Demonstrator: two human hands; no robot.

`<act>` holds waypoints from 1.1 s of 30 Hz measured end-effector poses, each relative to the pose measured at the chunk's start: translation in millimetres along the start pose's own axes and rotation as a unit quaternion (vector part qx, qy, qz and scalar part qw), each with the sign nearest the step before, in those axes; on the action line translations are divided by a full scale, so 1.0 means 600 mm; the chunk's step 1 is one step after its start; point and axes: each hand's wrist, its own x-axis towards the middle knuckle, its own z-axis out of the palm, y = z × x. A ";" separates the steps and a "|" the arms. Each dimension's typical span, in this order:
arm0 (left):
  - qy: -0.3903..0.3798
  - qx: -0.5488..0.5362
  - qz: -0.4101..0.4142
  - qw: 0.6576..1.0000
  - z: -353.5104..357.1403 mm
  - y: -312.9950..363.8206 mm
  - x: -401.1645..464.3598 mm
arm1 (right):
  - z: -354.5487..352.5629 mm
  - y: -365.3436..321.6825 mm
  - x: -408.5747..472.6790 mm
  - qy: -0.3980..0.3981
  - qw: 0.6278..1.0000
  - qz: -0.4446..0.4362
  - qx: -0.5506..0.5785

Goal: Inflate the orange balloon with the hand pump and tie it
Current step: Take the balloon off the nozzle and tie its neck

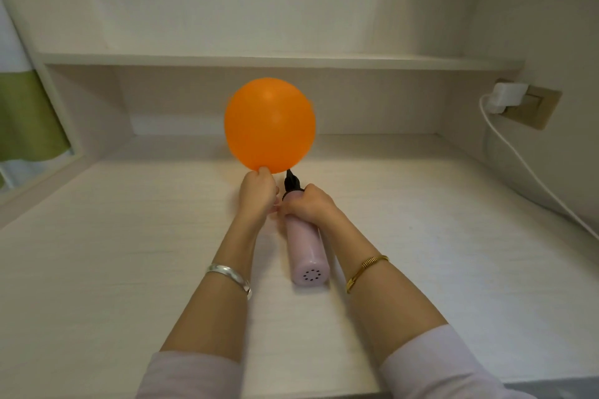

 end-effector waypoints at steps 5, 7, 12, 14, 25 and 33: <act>-0.022 0.049 0.025 0.998 0.003 0.005 -0.010 | -0.008 0.008 -0.003 -0.001 1.000 -0.005 -0.007; -0.034 0.050 0.021 0.998 0.002 0.005 -0.013 | -0.021 0.006 -0.009 0.025 0.999 -0.014 -0.029; -0.051 0.050 0.024 0.997 0.004 0.010 -0.023 | -0.070 -0.012 -0.048 0.118 0.978 -0.104 -0.139; -0.055 0.056 0.032 0.996 0.007 0.013 -0.025 | -0.088 -0.015 -0.067 0.170 0.962 -0.168 -0.135; -0.047 0.092 0.060 0.993 0.018 0.023 -0.042 | -0.092 0.020 -0.087 0.266 0.936 -0.223 -0.062; -0.097 0.192 0.131 0.968 -0.001 0.031 -0.049 | -0.061 -0.026 -0.104 0.079 0.905 -0.400 -0.119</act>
